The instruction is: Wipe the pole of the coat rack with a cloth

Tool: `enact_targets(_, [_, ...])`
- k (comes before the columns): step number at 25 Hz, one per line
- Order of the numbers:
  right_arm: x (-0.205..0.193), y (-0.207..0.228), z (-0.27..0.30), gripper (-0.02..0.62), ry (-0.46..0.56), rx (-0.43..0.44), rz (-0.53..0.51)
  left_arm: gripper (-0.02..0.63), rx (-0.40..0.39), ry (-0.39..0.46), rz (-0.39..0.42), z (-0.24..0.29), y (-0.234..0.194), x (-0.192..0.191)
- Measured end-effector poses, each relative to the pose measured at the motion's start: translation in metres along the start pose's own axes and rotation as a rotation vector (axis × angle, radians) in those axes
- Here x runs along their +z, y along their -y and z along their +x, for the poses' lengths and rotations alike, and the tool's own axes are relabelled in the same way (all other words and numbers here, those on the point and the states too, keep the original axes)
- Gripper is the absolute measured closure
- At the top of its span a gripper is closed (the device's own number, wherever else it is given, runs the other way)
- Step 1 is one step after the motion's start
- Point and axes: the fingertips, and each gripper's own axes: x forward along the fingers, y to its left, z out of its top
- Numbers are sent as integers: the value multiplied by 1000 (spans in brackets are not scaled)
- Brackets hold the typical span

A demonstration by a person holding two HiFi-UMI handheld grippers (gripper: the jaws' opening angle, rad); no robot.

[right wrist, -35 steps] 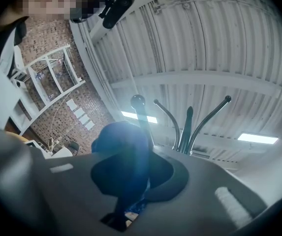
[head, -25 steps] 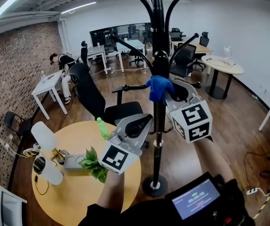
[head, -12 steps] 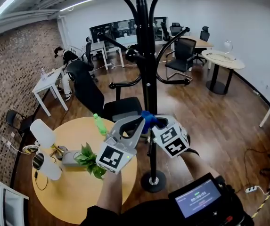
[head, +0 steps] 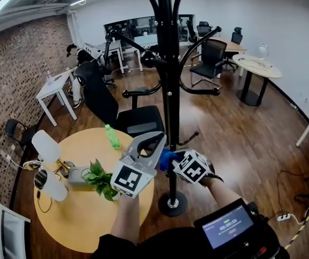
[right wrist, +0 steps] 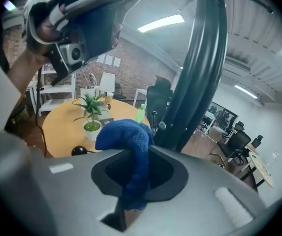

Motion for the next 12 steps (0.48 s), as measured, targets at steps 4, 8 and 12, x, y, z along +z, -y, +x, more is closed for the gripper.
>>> enact_targets(4, [6, -27, -6, 543, -20, 165, 4, 603, 16, 3, -8, 0, -7, -4])
enact_targets(8, [5, -11, 2, 543, 8, 62, -12, 603, 16, 5, -8, 0, -10, -6])
enact_targets(12, [21, 10, -2, 545, 67, -74, -163, 603, 21, -37, 10, -2, -17, -14])
